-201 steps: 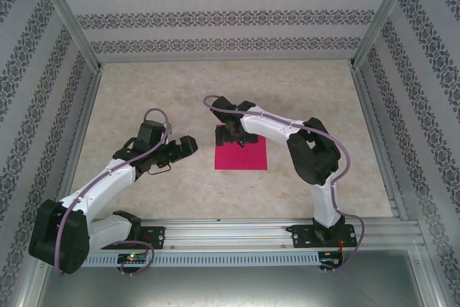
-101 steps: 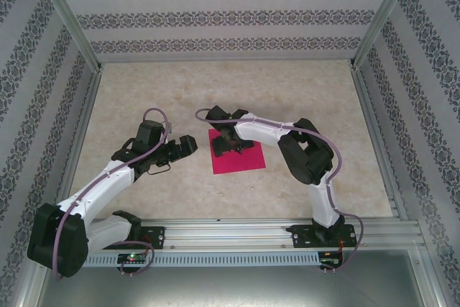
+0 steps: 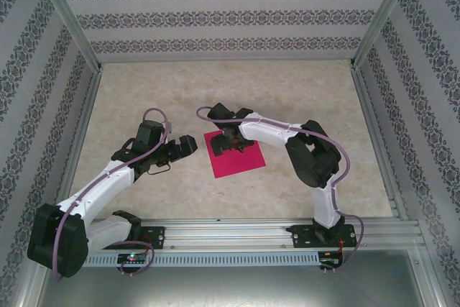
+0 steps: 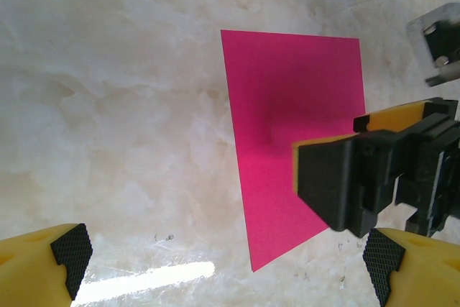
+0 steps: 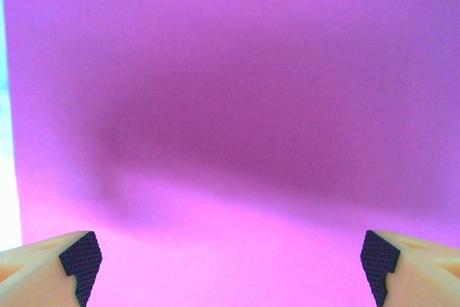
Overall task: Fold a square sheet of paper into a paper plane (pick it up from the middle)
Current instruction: Move the square sheet of paper to the center of the table, then fold the square sheet of paper in half at the center of the table.
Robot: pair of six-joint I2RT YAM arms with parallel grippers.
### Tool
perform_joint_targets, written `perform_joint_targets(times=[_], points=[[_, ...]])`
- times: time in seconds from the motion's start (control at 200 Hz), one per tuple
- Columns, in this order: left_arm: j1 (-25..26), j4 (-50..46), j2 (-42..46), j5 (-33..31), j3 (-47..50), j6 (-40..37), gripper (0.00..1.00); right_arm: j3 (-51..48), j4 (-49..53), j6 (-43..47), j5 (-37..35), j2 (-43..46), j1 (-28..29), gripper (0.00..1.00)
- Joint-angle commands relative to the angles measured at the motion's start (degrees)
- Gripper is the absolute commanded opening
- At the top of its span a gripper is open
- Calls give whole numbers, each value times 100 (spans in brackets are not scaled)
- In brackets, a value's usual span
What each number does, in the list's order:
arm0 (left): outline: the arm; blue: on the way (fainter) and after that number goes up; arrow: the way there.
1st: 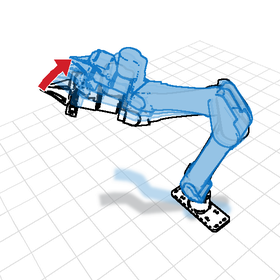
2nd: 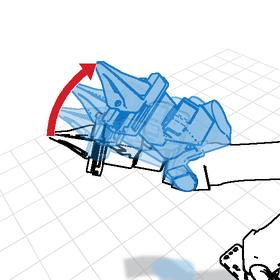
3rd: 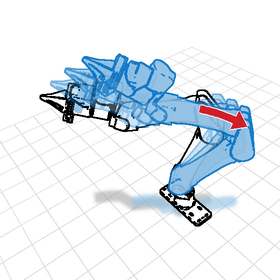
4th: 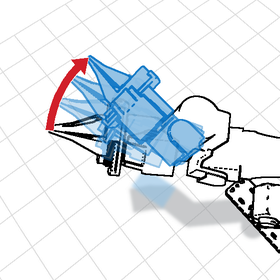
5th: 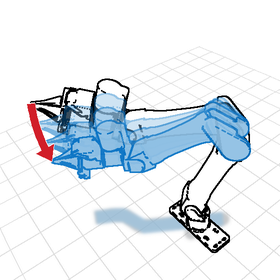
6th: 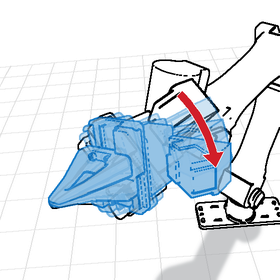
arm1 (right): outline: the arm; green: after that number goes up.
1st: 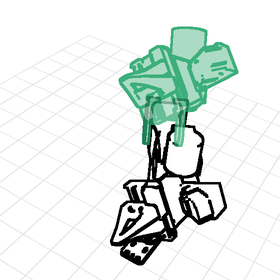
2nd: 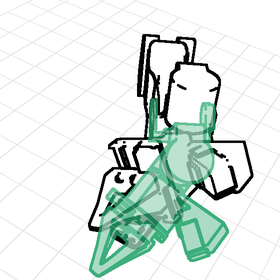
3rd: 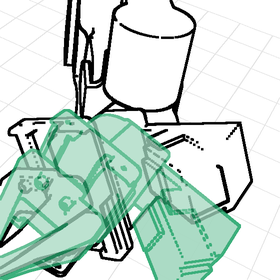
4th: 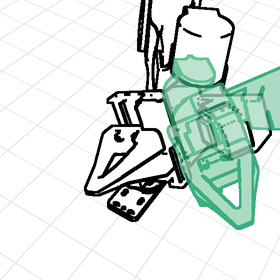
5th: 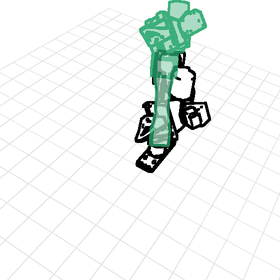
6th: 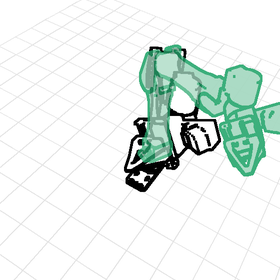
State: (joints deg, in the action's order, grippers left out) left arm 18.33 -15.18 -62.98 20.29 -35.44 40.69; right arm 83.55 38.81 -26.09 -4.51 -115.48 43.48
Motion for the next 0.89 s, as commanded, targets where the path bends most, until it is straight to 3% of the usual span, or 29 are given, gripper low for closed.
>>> perform_joint_targets(times=[0.0, 0.195, 0.29, 0.495, 0.615, 0.694, 0.889], points=[[47, -134, 147, -117, -53, -83, 100, -238, -295, -262, 418, 16, -196, 95], [41, -145, 207, -176, -24, -85, 100, -339, -323, -484, 392, -207, -252, 94], [44, -152, 207, -193, -31, -88, 100, -244, -69, -721, 26, -337, -189, 94], [44, -134, 173, -260, -34, -54, 100, -716, -221, -2694, -190, -262, -151, 93], [44, -166, 155, -245, -48, -63, 100, -791, -314, -3254, -372, -150, -68, 94], [47, -238, 190, -279, -65, -109, 100, -781, -582, -2911, -262, 5, -62, 94], [43, -251, 268, -319, -56, -149, 100, -313, -83, -1176, -442, 348, 54, 96]])
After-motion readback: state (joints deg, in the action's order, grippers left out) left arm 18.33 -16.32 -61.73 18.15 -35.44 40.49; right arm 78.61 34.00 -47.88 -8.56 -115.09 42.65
